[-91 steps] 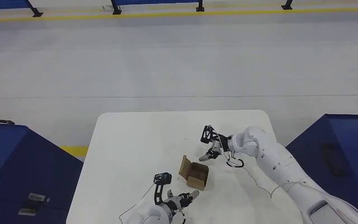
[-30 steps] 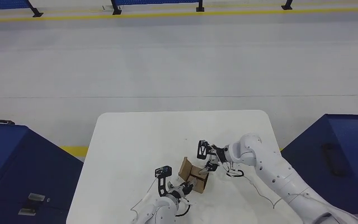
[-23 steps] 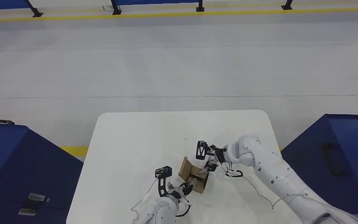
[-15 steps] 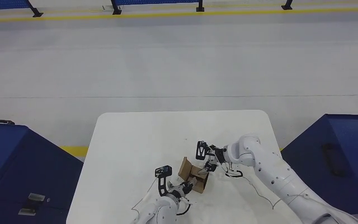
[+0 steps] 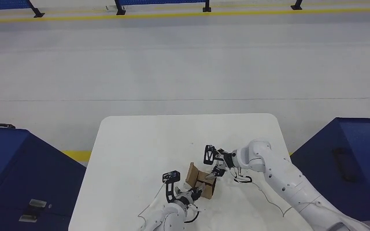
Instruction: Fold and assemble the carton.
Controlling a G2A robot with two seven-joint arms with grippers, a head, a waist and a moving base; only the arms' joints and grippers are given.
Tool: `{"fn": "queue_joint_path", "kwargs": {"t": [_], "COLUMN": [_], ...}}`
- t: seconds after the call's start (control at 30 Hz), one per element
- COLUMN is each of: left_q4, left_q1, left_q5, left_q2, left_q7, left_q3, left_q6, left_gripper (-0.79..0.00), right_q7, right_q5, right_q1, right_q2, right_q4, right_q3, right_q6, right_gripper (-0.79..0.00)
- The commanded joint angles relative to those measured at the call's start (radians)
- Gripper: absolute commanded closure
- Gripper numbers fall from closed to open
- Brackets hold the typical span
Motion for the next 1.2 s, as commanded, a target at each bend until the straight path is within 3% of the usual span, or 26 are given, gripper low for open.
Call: {"fn": "queue_joint_path", "kwargs": {"t": [0.0, 0.2, 0.3, 0.4, 0.57, 0.7, 0.93, 1.03, 1.17], "left_q4": [-0.024, -0.114, -0.181, -0.250, -0.380, -0.357, -0.204, -0.159, -0.145], "left_q1": [0.017, 0.085, 0.142, 0.194, 0.280, 0.243, 0.086, 0.036, 0.013], "left_q5": [-0.002, -0.018, -0.080, -0.040, 0.006, 0.003, 0.061, 0.042, -0.030], "left_q2": [0.004, 0.023, 0.044, 0.071, 0.099, 0.094, 0.073, 0.063, 0.056], "left_q7": [-0.005, -0.086, -0.246, -0.371, -0.305, -0.171, -0.171, -0.205, -0.251], "left_q3": [-0.010, -0.026, -0.069, -0.132, -0.310, -0.354, -0.242, -0.201, -0.181], "left_q6": [-0.013, -0.135, -0.165, -0.149, -0.082, -0.062, 0.002, 0.010, -0.016], "left_gripper": [-0.785, -0.785, -0.785, -0.785, -0.785, -0.785, -0.785, -0.785, -0.785], "right_q7": [-0.002, 0.002, 0.005, 0.002, -0.020, -0.033, 0.034, 0.132, 0.233], "right_q5": [-0.004, -0.016, -0.015, -0.011, 0.030, 0.046, 0.050, 0.146, 0.428], "right_q1": [0.000, 0.001, 0.005, 0.005, -0.026, -0.068, -0.168, -0.171, -0.137], "right_q2": [0.002, 0.004, 0.004, 0.005, 0.029, 0.060, 0.100, 0.097, 0.083], "right_q4": [-0.005, -0.027, -0.034, -0.044, -0.053, -0.056, -0.068, -0.030, 0.045], "right_q3": [0.009, 0.027, 0.033, 0.043, 0.108, 0.191, 0.290, 0.272, 0.239], "right_q6": [0.017, 0.042, 0.053, 0.055, -0.030, -0.102, -0.095, -0.045, -0.038], "right_gripper": [-0.785, -0.785, -0.785, -0.785, -0.785, -0.785, -0.785, -0.785, -0.785]}}
